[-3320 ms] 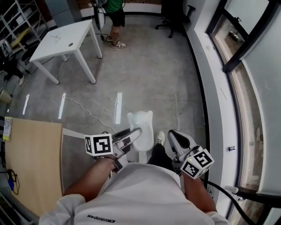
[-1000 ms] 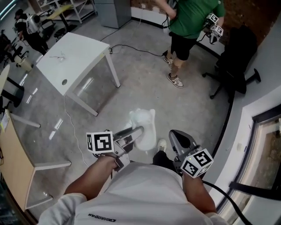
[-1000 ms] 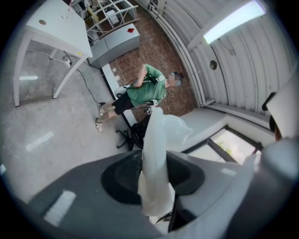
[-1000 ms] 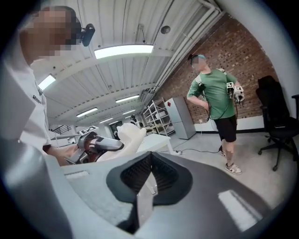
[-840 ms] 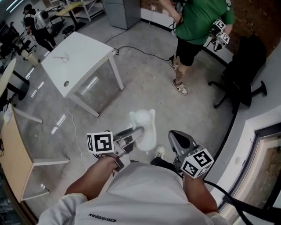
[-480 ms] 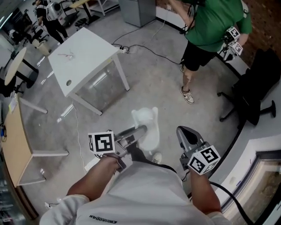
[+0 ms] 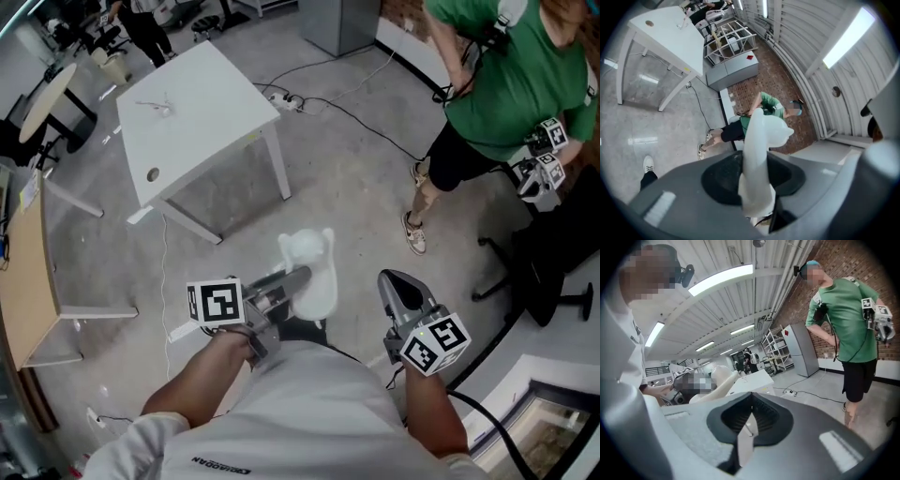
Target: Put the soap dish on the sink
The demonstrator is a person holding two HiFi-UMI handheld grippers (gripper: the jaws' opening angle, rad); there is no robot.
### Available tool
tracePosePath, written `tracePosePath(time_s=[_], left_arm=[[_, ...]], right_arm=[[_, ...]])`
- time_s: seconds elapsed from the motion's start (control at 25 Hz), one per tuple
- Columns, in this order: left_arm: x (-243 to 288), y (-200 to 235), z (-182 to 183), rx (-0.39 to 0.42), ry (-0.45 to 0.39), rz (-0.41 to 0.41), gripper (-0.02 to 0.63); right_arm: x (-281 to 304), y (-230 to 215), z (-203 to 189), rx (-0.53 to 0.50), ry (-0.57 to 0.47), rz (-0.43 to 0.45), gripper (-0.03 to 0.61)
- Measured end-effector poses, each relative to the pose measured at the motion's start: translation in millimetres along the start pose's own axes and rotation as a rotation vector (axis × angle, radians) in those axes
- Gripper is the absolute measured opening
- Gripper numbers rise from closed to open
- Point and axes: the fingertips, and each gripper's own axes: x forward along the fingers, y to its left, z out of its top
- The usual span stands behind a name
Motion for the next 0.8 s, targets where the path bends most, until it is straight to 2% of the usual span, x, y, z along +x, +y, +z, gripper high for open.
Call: tracePosePath(time_s=[0.12,0.24,0.32,0.48,0.8], left_arm=[[18,12,38,-0.046,-0.036,-0.036,0.147],[25,26,75,-0.063,-0.046,-0.011,0.146],[28,35,100,-0.068,-0.059,0.008,0.147],[37,40,148,-0.076,-0.116,-0.029,0.146],[36,55,195,-0.129,-0.205,-0.01,0.147]], right_arm=[[40,-14,15,-0.026,0.048,0.03,0.002],[80,-26,30,-0.035,0.088,0.048,0.002],[105,-31,44,-0.048,0.099,0.065,0.002],[150,-39,72,-0.082,0.1,0.1,0.002],[209,-38,94,-0.104,0.157,0.199,0.002]])
